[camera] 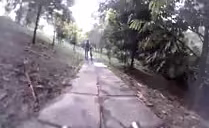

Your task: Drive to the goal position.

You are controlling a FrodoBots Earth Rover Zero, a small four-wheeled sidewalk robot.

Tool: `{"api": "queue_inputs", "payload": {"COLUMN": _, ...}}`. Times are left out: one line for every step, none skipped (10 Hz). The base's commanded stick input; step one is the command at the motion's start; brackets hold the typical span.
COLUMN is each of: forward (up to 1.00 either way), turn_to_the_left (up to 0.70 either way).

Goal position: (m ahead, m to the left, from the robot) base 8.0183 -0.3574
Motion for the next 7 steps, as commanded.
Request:
{"api": "queue_inputs", "payload": {"forward": 0.70, "turn_to_the_left": 0.00}}
{"api": "queue_inputs", "payload": {"forward": 0.70, "turn_to_the_left": 0.00}}
{"api": "queue_inputs", "payload": {"forward": 0.70, "turn_to_the_left": 0.00}}
{"api": "queue_inputs", "payload": {"forward": 0.70, "turn_to_the_left": 0.00}}
{"api": "queue_inputs", "payload": {"forward": 0.70, "turn_to_the_left": 0.00}}
{"api": "queue_inputs", "payload": {"forward": 0.70, "turn_to_the_left": 0.00}}
{"api": "queue_inputs", "payload": {"forward": 0.70, "turn_to_the_left": 0.00}}
